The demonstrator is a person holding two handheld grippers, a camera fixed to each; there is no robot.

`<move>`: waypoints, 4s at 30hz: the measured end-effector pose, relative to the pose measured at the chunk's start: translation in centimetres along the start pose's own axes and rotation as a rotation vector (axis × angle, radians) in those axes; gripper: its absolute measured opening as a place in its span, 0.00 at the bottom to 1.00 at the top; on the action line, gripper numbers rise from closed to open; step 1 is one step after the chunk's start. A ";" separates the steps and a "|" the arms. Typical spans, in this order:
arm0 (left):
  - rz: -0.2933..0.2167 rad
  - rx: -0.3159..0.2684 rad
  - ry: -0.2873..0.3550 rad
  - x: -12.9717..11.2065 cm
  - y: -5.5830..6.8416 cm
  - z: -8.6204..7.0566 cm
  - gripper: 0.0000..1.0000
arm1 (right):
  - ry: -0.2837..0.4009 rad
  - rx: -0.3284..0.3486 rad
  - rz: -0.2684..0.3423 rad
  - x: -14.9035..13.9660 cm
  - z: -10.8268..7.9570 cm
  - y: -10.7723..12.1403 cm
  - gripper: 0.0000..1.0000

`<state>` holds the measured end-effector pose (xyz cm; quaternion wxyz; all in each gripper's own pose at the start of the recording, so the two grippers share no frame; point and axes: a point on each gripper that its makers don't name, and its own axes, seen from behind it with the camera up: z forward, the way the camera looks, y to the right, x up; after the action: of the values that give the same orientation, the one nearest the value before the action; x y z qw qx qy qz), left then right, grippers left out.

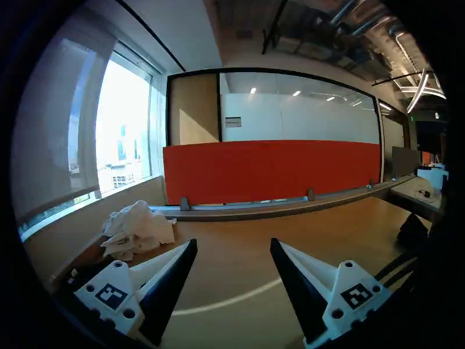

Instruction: Fold towel

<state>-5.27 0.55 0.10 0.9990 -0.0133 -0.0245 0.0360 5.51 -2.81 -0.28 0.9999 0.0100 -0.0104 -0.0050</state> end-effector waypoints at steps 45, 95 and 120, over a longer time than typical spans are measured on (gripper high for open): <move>-0.076 0.049 0.132 -9.1 -0.9 0.7 0.93 | 0.023 0.003 -0.051 -4.6 -0.1 -1.6 1.00; -0.046 0.032 0.115 -10.5 -0.6 1.6 0.93 | 0.055 -0.017 -0.050 -7.3 0.4 -0.7 1.00; -0.046 0.032 0.116 -10.6 -0.4 1.6 0.93 | 0.070 -0.019 0.021 -12.8 0.9 3.3 1.00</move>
<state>-15.88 -0.62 1.18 0.9994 0.0013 0.0336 0.0128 -7.30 0.60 0.38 0.9997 0.0005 0.0248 0.0058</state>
